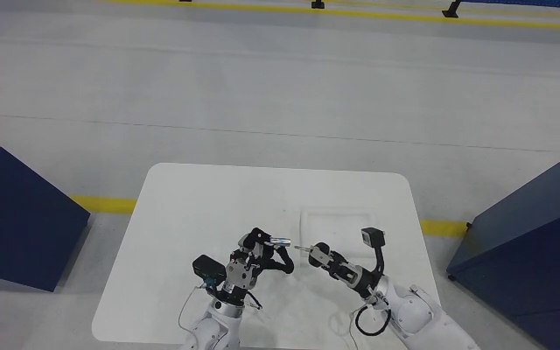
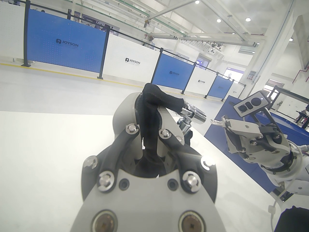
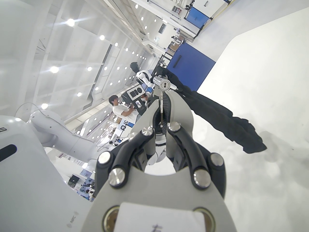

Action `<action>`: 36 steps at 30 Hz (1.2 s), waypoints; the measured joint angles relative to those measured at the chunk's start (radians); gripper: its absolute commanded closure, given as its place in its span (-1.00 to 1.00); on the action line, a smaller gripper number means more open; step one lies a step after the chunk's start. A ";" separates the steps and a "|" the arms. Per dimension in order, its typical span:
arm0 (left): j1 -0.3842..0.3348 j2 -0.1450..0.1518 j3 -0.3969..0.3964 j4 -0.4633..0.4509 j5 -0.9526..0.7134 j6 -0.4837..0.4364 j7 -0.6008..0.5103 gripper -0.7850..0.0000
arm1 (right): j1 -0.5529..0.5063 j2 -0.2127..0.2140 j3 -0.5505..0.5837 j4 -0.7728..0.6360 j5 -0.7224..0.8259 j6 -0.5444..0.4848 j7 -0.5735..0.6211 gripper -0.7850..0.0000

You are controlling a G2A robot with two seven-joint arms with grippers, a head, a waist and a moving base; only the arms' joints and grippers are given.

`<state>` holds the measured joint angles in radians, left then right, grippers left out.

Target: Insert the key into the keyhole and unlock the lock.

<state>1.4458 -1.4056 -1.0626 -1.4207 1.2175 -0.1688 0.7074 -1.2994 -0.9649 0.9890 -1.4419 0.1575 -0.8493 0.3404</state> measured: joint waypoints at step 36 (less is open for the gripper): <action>0.000 0.000 0.000 0.000 0.000 0.000 0.000 1.00 | 0.031 -0.045 0.013 0.028 0.025 0.038 0.072 1.00</action>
<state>1.4458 -1.4056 -1.0626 -1.4207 1.2175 -0.1688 0.7074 -1.2685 -1.0099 1.0016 -1.4137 0.1825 -0.8108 0.4122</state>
